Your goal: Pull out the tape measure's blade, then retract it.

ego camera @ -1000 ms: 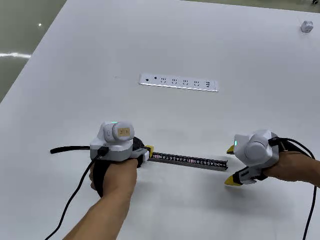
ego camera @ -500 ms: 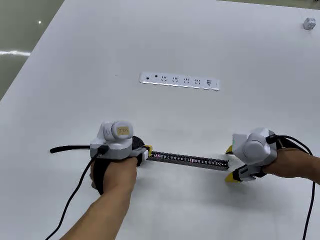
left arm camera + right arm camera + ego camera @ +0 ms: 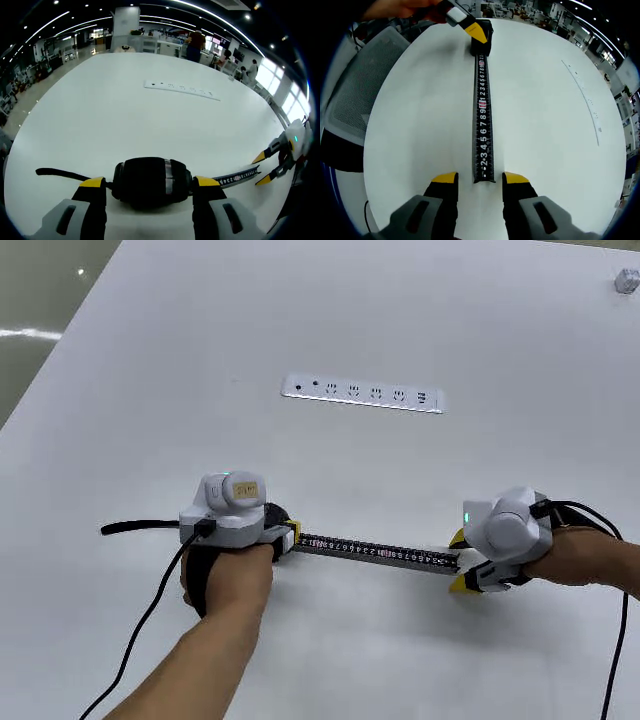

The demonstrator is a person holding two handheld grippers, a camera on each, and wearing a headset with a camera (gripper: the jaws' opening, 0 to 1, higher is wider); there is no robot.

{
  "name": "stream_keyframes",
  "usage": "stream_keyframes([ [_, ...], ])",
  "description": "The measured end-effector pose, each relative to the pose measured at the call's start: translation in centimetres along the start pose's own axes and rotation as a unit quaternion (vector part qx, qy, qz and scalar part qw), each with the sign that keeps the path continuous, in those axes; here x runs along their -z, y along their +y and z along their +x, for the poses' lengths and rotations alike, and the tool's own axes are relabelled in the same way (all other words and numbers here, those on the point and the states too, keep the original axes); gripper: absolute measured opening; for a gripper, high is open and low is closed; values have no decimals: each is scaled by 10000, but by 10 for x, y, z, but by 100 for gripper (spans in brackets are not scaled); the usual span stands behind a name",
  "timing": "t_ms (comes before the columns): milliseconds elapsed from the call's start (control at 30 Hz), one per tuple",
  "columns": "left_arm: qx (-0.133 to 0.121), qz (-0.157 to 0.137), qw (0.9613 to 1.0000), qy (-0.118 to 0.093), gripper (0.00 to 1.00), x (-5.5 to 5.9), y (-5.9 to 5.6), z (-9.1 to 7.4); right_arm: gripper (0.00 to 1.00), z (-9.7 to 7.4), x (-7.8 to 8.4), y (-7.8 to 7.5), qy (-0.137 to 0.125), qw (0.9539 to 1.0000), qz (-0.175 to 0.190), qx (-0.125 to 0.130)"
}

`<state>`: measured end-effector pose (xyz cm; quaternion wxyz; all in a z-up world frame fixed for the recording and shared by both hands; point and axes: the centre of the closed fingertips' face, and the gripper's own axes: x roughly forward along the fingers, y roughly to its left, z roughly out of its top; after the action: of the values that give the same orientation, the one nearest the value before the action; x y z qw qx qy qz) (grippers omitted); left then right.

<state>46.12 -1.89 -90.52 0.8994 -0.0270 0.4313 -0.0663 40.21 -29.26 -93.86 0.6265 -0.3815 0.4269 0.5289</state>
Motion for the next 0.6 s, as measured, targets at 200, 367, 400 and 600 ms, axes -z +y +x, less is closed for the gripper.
stream_keyframes([
  [200, 37, 32, 10000, -15, 66, -1, -2, 2, 29, 0, 1, 0, 58, 9999, -46, -73],
  [367, 44, 57, 10000, -26, 65, -1, -3, 2, 24, 0, 2, 1, 63, 9999, -31, -97],
  [400, 48, 63, 10000, -29, 64, -2, -3, 1, 24, 0, 2, 0, 66, 9999, -47, -87],
  [600, 58, 65, 10000, -37, 63, -2, -4, 2, 23, 0, 2, 0, 76, 9999, -60, -78],
])
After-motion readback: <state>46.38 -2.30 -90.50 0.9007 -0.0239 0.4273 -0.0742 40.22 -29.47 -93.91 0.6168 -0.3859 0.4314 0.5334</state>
